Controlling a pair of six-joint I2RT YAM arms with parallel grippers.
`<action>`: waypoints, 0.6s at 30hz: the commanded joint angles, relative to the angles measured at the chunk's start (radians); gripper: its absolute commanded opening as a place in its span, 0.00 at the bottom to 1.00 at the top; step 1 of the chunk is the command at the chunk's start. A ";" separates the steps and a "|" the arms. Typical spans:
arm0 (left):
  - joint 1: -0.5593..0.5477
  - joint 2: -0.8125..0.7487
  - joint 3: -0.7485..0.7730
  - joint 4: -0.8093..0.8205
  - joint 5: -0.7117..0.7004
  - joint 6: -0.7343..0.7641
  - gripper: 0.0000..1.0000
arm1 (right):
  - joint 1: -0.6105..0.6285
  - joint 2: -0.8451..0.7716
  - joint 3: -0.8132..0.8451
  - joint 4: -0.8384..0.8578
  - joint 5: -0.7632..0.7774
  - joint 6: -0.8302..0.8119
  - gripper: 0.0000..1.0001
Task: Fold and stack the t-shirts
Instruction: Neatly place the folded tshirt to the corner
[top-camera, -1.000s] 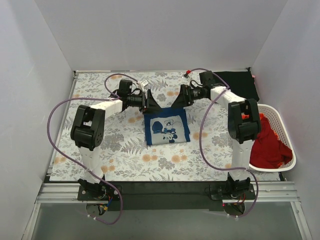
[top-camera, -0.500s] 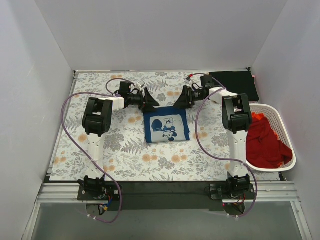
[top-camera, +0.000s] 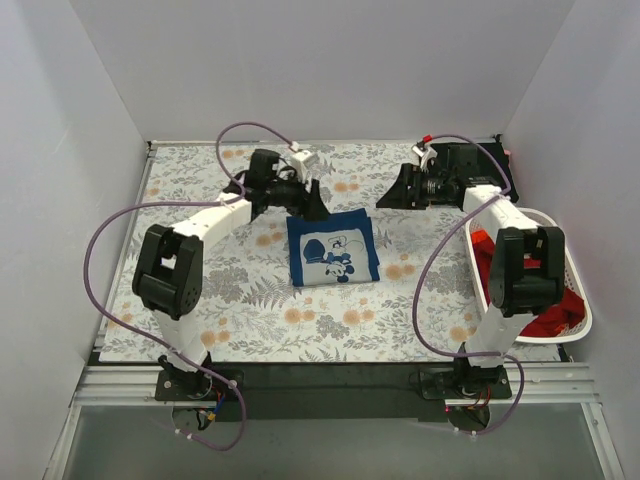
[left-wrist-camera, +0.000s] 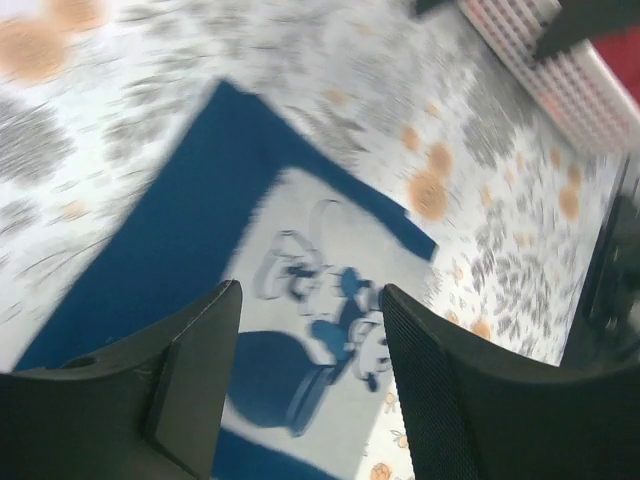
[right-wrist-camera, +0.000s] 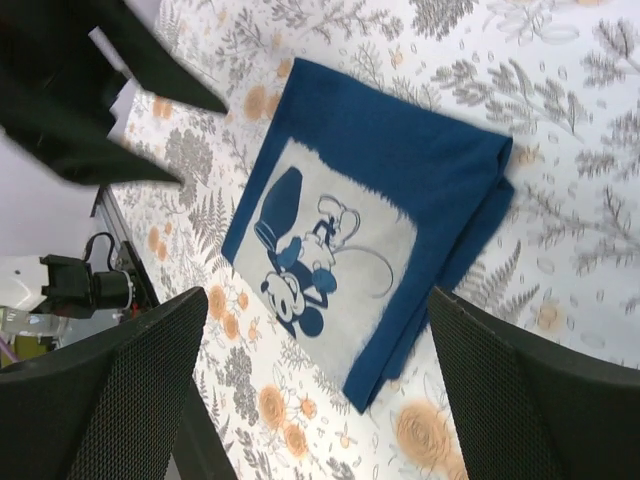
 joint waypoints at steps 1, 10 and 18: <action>-0.168 -0.102 -0.095 -0.056 -0.135 0.354 0.57 | -0.008 -0.074 -0.121 -0.009 0.094 -0.008 0.97; -0.467 -0.071 -0.202 0.102 -0.305 0.643 0.42 | -0.025 -0.131 -0.270 -0.024 0.173 0.112 0.95; -0.550 0.064 -0.189 0.227 -0.357 0.748 0.40 | -0.038 -0.159 -0.308 -0.016 0.181 0.124 0.94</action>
